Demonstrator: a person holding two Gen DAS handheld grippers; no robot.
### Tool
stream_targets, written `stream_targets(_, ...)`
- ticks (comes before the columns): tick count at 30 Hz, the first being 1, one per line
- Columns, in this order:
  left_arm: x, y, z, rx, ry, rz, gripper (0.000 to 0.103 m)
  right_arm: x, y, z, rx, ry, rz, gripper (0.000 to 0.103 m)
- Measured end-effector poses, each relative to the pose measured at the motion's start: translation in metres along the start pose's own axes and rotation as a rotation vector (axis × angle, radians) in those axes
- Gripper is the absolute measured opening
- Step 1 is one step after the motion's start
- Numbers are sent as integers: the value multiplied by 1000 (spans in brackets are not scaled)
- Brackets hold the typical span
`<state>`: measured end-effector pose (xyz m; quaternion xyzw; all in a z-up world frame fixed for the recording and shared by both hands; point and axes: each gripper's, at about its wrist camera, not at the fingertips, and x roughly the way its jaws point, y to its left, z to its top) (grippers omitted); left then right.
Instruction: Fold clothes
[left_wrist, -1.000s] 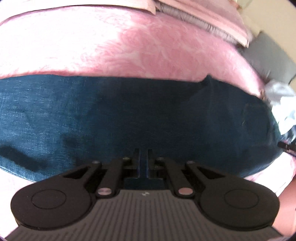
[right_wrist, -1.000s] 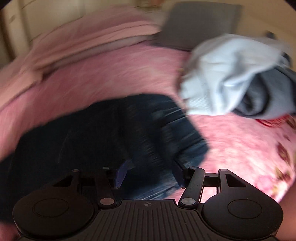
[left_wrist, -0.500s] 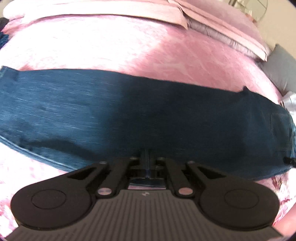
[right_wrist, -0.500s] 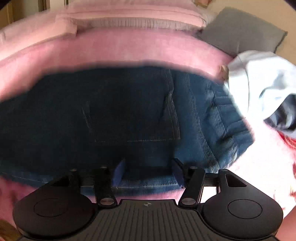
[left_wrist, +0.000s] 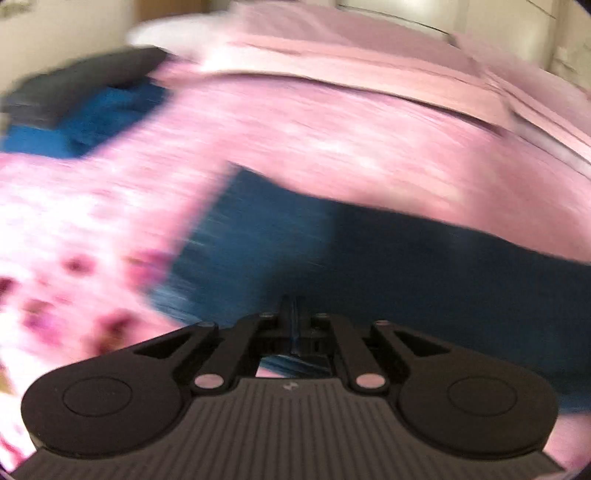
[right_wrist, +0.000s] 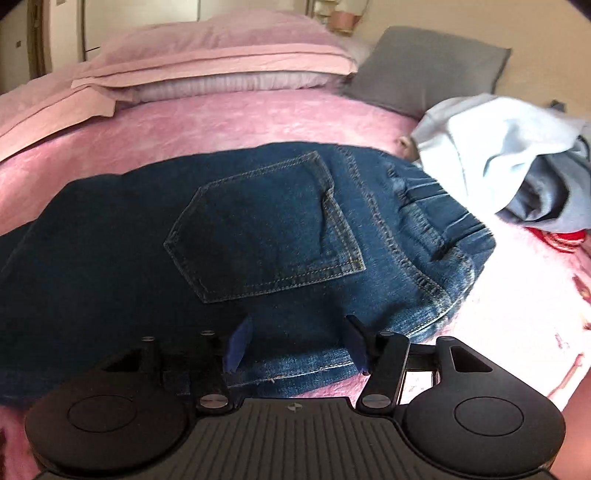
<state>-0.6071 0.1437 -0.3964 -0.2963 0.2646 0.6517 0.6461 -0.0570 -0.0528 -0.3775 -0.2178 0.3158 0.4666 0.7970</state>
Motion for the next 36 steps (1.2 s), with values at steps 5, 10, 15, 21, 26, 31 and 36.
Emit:
stream_targets(5, -8, -5, 20, 34, -132, -50, 0, 5, 16, 8, -38, -108, 21, 57)
stream_targets(10, 33, -7, 13, 98, -149, 3, 3, 23, 26, 4, -95, -156, 23, 57)
stream_targets(15, 19, 6, 22, 4, -230, 11, 0, 22, 0, -12, -31, -221, 42, 57)
stream_targets(21, -27, -84, 16, 225, -249, -311, 0, -15, 30, -5, -16, -295, 89, 57)
stream_targets(26, -13, -167, -3, 463, -172, -437, 3, 10, 82, 16, -108, -172, 200, 57)
stream_targets(31, 33, -144, 8, 378, -163, -247, 3, 38, 88, 20, -217, -161, 86, 57)
stream_targets(36, 11, -122, 25, 285, -148, -291, 1, 11, 97, 42, -199, -217, 129, 56)
